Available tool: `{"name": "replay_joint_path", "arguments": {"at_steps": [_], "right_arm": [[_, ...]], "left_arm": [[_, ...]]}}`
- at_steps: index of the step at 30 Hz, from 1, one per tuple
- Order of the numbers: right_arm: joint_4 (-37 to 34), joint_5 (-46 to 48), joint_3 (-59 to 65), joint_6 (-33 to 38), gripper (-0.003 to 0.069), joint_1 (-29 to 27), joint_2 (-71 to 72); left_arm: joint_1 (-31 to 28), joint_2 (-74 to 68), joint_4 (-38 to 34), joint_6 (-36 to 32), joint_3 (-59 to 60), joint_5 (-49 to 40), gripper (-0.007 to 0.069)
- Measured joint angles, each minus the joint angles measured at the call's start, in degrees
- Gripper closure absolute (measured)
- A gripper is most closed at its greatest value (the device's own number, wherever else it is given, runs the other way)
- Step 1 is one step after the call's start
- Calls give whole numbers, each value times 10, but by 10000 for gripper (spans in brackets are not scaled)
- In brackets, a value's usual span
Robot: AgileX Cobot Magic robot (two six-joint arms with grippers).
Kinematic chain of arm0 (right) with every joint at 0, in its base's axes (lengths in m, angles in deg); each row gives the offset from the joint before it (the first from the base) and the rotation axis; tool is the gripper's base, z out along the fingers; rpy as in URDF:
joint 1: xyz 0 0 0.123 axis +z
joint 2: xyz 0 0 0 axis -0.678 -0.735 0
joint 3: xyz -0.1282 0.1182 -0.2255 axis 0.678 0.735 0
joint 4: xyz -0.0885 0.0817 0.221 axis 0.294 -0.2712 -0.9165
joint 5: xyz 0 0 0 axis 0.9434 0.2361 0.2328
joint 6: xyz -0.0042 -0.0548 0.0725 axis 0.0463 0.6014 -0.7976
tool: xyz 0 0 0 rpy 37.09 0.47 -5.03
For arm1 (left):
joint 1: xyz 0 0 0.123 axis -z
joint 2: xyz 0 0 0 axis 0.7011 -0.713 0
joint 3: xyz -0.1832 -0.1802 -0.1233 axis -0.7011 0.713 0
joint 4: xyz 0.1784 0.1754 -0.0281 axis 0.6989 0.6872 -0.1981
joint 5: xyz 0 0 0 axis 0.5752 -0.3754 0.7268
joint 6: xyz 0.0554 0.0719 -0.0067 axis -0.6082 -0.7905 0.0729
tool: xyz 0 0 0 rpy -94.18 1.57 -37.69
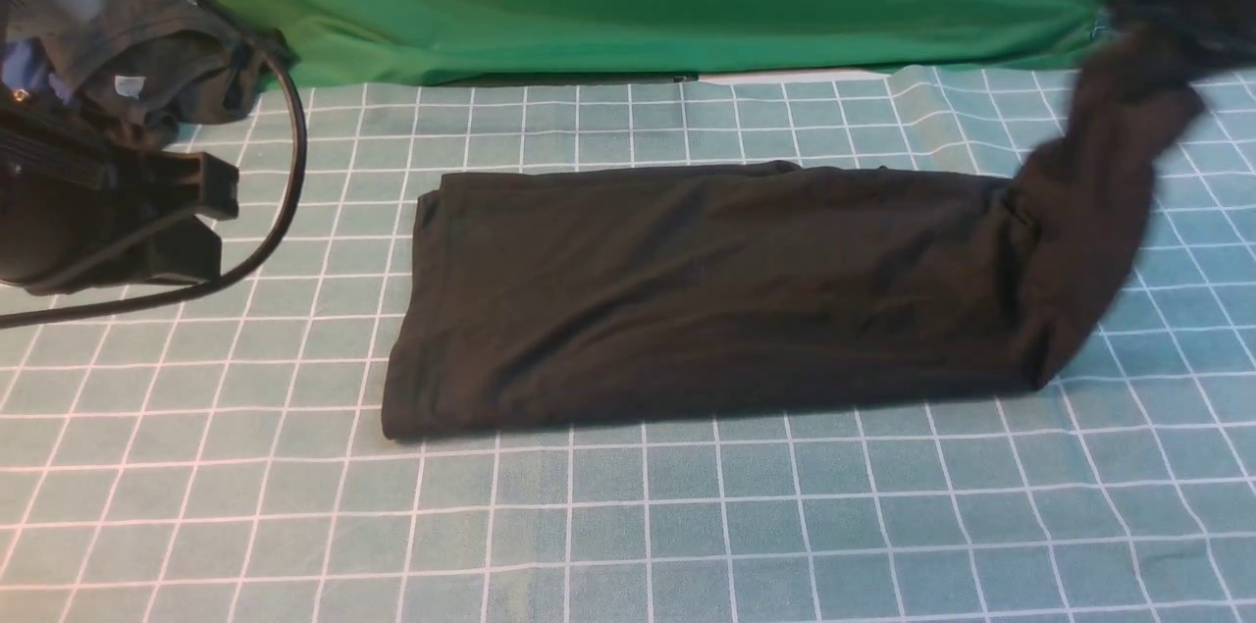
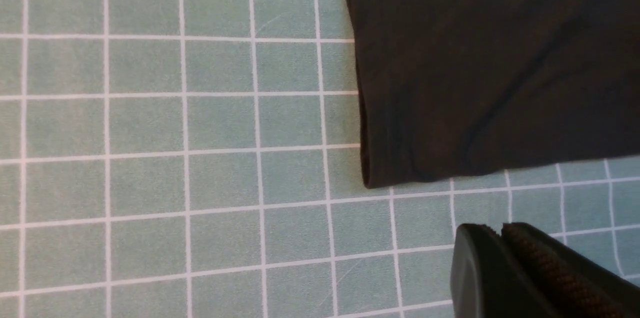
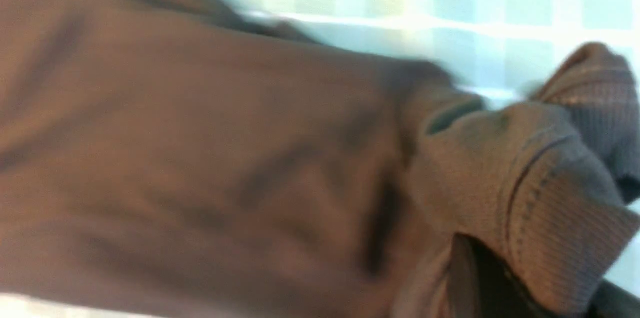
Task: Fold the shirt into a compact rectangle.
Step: 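Fold the right end of the dark garment over onto its left end with the right gripper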
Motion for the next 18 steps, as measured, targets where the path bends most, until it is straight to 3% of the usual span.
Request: {"name": "replay_joint_path", "arguments": {"at_steps": [8, 18], "right_arm": [[-62, -86, -30, -47, 618, 177, -14], [-76, -162, -31, -79, 618, 294, -105]], "left_arm": [[0, 0, -6, -6, 0, 0, 613], [0, 0, -17, -11, 0, 0, 613]]}}
